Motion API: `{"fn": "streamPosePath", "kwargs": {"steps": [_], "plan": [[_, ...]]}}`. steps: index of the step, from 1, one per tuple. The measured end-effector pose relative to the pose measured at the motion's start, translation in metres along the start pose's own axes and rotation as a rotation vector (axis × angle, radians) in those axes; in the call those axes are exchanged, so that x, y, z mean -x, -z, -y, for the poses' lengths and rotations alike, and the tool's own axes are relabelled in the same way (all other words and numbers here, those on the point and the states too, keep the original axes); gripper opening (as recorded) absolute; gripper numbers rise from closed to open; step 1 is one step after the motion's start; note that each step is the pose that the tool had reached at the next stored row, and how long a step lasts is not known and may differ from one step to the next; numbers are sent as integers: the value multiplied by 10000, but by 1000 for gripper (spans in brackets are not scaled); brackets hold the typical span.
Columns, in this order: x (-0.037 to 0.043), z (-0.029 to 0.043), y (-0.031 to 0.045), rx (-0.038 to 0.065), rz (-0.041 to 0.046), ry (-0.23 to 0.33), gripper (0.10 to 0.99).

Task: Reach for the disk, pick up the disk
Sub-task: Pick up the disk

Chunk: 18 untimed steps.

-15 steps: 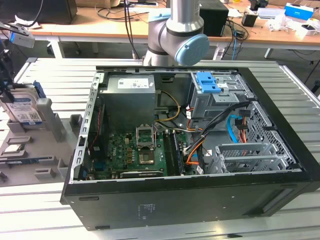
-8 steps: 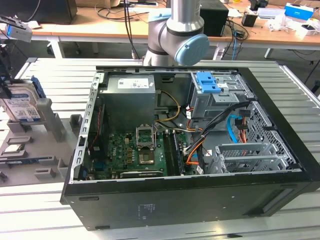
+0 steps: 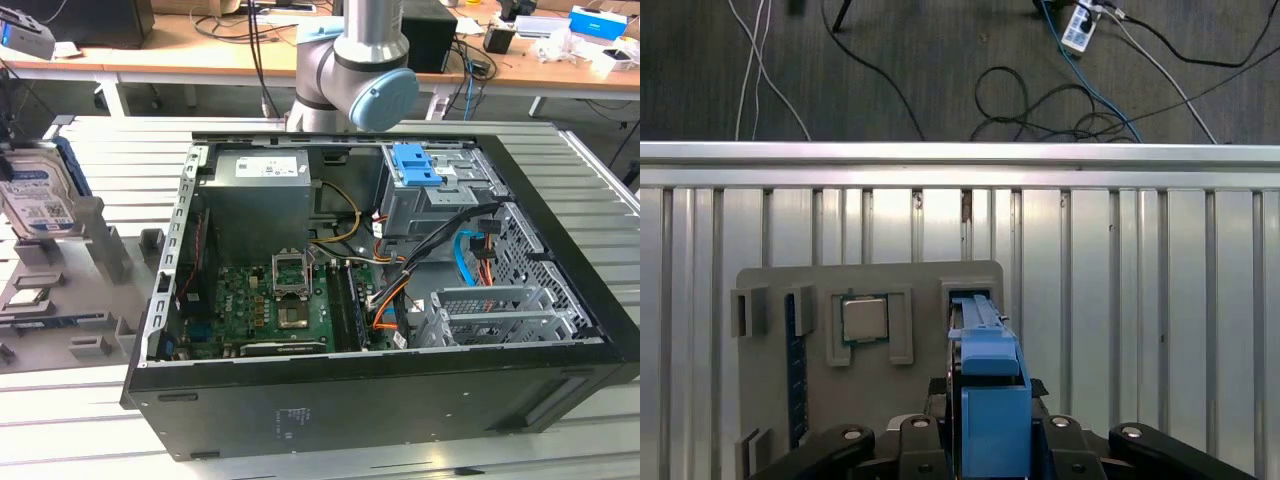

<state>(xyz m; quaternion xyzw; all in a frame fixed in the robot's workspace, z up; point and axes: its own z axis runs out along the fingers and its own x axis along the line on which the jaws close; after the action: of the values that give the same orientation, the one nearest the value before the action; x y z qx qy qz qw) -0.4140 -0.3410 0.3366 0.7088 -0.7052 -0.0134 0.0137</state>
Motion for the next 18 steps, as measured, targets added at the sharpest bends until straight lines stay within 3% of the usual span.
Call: {"fn": "streamPosePath", "kwargs": {"steps": [4, 11, 15, 18], "plan": [[1, -5, 151, -1, 1, 1, 365], [1, -9, 294, 0, 0, 0, 365], [1, -13, 458, 1, 0, 0, 365], [1, -14, 525, 0, 1, 0, 365]]}}
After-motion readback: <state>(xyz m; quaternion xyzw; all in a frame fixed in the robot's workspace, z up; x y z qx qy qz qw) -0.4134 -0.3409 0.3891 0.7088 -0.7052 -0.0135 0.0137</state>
